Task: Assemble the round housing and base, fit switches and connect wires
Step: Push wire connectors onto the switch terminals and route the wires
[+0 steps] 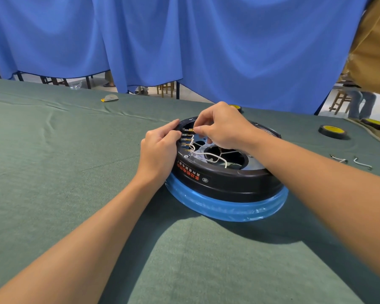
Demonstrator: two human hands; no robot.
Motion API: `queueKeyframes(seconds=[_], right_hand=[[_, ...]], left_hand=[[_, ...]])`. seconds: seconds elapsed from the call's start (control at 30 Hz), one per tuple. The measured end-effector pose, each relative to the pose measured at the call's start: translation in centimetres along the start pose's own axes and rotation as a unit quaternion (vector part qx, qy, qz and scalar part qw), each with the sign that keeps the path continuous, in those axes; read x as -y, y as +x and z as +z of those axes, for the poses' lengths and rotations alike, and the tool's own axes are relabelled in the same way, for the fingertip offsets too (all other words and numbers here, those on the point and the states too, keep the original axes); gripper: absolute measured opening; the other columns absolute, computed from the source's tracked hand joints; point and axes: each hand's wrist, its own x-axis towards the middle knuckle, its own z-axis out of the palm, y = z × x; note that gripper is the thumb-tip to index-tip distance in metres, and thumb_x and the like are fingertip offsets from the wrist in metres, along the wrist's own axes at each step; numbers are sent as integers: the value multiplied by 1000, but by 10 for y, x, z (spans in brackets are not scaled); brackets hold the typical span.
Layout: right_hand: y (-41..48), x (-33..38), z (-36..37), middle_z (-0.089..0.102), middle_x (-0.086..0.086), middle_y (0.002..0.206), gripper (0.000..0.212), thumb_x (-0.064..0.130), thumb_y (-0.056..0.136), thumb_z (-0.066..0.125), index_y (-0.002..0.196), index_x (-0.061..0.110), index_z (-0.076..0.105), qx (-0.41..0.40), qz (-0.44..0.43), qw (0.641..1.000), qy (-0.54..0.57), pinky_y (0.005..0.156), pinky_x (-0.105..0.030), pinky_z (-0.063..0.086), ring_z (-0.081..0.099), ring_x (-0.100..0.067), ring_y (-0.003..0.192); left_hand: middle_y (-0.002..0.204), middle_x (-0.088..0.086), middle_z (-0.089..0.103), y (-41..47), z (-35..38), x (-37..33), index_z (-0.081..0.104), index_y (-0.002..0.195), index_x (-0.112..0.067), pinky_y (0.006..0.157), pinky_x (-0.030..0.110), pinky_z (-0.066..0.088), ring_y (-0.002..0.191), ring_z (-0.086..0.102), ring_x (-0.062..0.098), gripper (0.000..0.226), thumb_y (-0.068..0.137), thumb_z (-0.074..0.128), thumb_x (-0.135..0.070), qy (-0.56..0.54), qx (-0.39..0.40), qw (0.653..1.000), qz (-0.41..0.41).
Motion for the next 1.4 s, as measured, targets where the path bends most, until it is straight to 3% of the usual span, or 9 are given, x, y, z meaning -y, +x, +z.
queueKeyframes(seconds=[0.17, 0.4, 0.73, 0.9, 1.03, 1.13, 1.33, 1.4], right_hand=[[0, -1, 0, 63, 5, 77, 9, 16, 92, 64, 85, 18, 69, 2, 8, 1000, 14, 72, -27, 46, 54, -7, 69], [1, -1, 0, 62, 6, 77, 9, 16, 92, 65, 84, 20, 67, 12, 8, 1000, 23, 69, -25, 44, 54, -6, 68], [0, 0, 0, 62, 7, 75, 9, 15, 91, 65, 84, 20, 67, 13, 6, 999, 35, 69, -26, 44, 54, -5, 66], [2, 1, 3, 63, 5, 78, 6, 15, 92, 65, 92, 14, 71, 9, 1, 1000, 21, 69, -25, 46, 55, -5, 68], [4, 1, 3, 64, 4, 79, 8, 16, 91, 66, 91, 14, 73, 2, -4, 1000, 6, 74, -29, 51, 55, -7, 70], [5, 3, 5, 62, 4, 76, 9, 16, 92, 65, 86, 15, 72, 2, -7, 1000, -11, 74, -30, 49, 54, -13, 74], [7, 6, 6, 60, 1, 82, 11, 16, 93, 63, 83, 18, 68, 0, -16, 999, -39, 81, -34, 50, 54, -19, 92], [7, 7, 4, 62, 2, 81, 9, 16, 92, 64, 88, 15, 72, 1, -27, 999, -41, 79, -32, 51, 56, -20, 89]], left_hand=[[112, -4, 70, 0, 0, 0, 64, 130, -13, 103, 46, 48, 112, 63, 18, 61, 73, 49, -31, -2, -2, 1000, -4], [104, -8, 70, 0, 0, 1, 64, 130, -13, 100, 46, 50, 108, 65, 16, 61, 73, 49, -31, -4, 2, 1000, -6], [124, 1, 68, 0, -1, 0, 63, 130, -14, 104, 44, 47, 116, 61, 17, 62, 73, 48, -32, 8, 10, 1000, 2], [117, -2, 69, -1, -2, 0, 62, 131, -16, 101, 46, 49, 111, 63, 18, 62, 74, 47, -33, 11, 14, 1000, 2], [93, -19, 68, -1, -2, -1, 66, 128, -19, 99, 47, 50, 105, 65, 17, 59, 74, 47, -32, 15, 15, 1000, 2], [98, -13, 71, -1, -2, -2, 67, 126, -20, 99, 48, 49, 106, 65, 19, 57, 74, 46, -32, 17, 12, 1000, 1], [78, -23, 68, -2, -3, -3, 72, 103, -43, 95, 50, 50, 100, 67, 22, 40, 75, 46, -31, 30, 15, 999, 0], [78, -22, 68, -2, -3, -4, 72, 108, -38, 95, 49, 50, 100, 67, 21, 43, 75, 46, -31, 28, 13, 1000, 4]])
